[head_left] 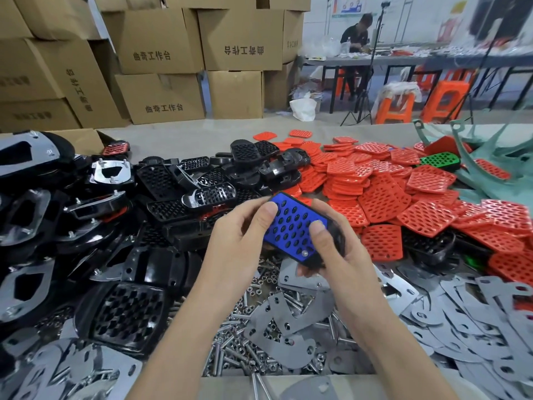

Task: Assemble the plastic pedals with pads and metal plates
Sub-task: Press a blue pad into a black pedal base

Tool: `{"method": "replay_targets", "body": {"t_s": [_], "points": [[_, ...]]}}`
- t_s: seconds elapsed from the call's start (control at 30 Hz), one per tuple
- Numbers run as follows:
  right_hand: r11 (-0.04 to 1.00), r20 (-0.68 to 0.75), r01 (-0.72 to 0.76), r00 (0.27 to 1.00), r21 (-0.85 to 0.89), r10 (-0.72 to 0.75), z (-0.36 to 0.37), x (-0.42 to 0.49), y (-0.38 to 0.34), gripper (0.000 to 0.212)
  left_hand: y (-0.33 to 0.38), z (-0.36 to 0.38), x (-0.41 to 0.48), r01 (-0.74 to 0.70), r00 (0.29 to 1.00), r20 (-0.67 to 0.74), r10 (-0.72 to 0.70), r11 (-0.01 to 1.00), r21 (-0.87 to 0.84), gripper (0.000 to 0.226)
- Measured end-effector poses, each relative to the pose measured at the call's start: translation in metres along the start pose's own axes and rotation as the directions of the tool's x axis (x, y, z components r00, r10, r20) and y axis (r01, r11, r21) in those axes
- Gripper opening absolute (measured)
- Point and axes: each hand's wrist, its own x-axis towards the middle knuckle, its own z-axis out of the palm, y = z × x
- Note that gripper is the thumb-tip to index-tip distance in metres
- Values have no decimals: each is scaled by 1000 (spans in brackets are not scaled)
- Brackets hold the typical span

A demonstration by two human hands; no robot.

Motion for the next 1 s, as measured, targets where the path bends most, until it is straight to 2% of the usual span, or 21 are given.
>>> {"method": "replay_targets", "body": {"t_s": [0.07, 0.13, 0.17, 0.23, 0.3, 0.37, 0.43, 0.5, 0.57, 0.63, 0.77, 0.87, 1.0], "points": [[971, 17, -160, 987, 177, 159, 3, 3, -3, 69, 3, 1, 0, -71, 997, -13, 71, 997, -20, 19], [833, 140, -333, 943, 441, 303, 0, 4, -8, 79, 4, 0, 0, -127, 990, 47, 130, 990, -52, 26], [742, 196, -380, 924, 552, 328, -3, 3, -10, 77, 5, -2, -1, -157, 983, 85, 162, 986, -58, 28], [589, 233, -413, 904, 695, 359, -9, 2, -12, 61, 7, -6, -2, -197, 965, 161, 204, 978, -63, 27], [499, 248, -413, 897, 762, 366, -10, 1, -14, 41, 9, -10, -2, -219, 955, 200, 218, 976, -19, 30], [460, 257, -399, 904, 793, 340, -9, 1, -15, 36, 10, -16, -1, -194, 962, 202, 186, 981, 22, 34], [481, 259, -386, 915, 787, 311, -9, 2, -14, 40, 11, -19, -2, -115, 972, 207, 114, 993, -9, 39], [537, 245, -377, 921, 755, 302, -10, 3, -11, 43, 14, -18, -1, 56, 979, 201, -26, 988, -144, 40], [607, 200, -343, 935, 717, 292, -10, 4, -11, 45, 15, -14, 2, 212, 970, 187, -156, 919, -332, 31], [677, 144, -300, 950, 672, 277, -10, 5, -11, 47, 14, -9, 4, 281, 959, 164, -232, 863, -420, 23], [744, 140, -293, 955, 601, 263, -10, 3, -11, 51, 12, -8, 6, 386, 922, 194, -337, 746, -543, 29], [755, 207, -338, 941, 562, 267, -11, 3, -10, 53, 9, -8, 8, 429, 890, 181, -418, 637, -640, 33], [738, 304, -399, 914, 545, 269, -6, 1, -9, 61, 7, 0, 7, 372, 910, 107, -399, 677, -636, 30]]}}
